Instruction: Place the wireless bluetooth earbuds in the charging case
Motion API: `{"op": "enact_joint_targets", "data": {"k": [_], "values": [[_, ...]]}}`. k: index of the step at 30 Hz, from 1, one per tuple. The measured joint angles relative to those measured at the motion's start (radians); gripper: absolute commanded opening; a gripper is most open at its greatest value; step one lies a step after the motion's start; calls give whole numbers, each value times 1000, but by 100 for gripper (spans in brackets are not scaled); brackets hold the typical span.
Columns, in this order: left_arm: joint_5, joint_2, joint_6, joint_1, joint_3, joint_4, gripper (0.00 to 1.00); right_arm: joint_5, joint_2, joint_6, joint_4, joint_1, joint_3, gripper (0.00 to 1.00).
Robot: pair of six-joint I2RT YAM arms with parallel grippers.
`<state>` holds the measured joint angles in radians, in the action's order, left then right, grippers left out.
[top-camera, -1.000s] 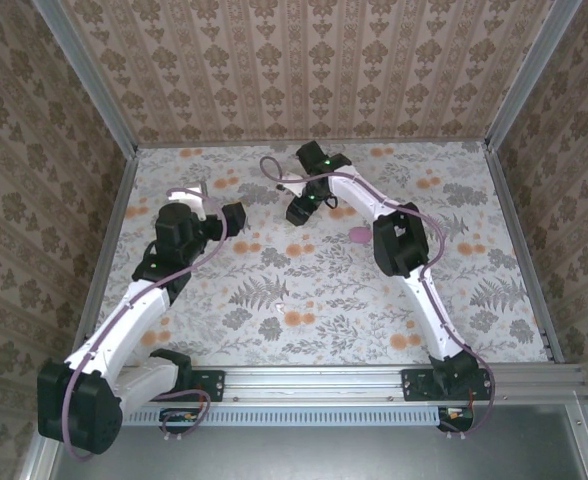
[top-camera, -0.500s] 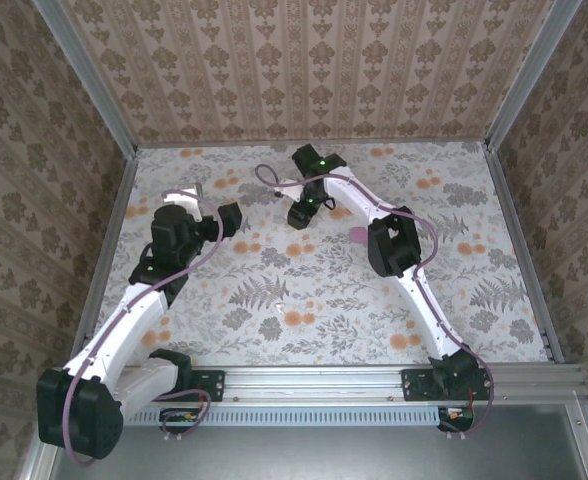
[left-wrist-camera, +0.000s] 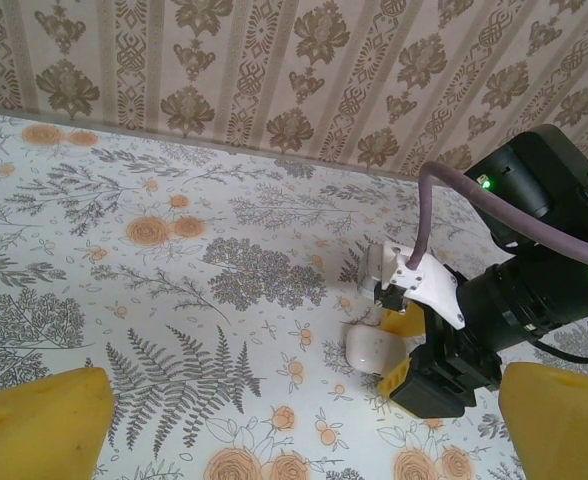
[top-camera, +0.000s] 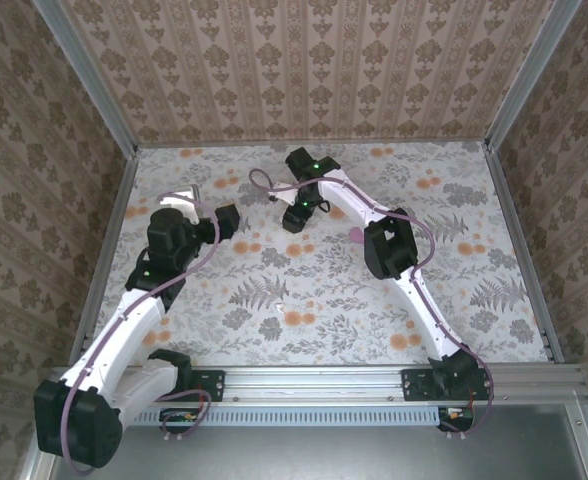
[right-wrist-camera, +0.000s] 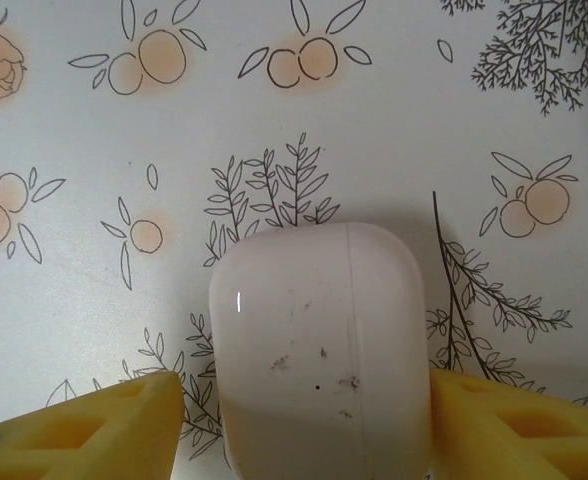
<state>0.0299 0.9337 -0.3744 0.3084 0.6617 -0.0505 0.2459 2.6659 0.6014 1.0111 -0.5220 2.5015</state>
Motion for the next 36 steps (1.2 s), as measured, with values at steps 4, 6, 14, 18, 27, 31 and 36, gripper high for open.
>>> {"op": "enact_joint_targets", "data": {"k": [4, 6, 14, 18, 27, 31, 36], "values": [[0, -8, 0, -3, -1, 11, 100, 0, 1, -3, -3, 0, 0, 63], [0, -12, 0, -3, -1, 16, 100, 0, 2, -3, -6, 0, 0, 63], [0, -15, -6, -3, -1, 17, 100, -4, 7, -3, -6, 0, 6, 64], [0, -15, -19, -3, -1, 17, 100, -8, 8, 0, -8, -1, 8, 55], [0, -15, -27, -3, -1, 17, 100, -13, 5, -28, -11, -2, 7, 42], [0, -15, -33, -3, -1, 17, 100, 5, -92, -29, -105, -6, -180, 41], [1, -14, -48, -3, -1, 17, 99, 50, -314, -43, -277, -32, -586, 41]]}}
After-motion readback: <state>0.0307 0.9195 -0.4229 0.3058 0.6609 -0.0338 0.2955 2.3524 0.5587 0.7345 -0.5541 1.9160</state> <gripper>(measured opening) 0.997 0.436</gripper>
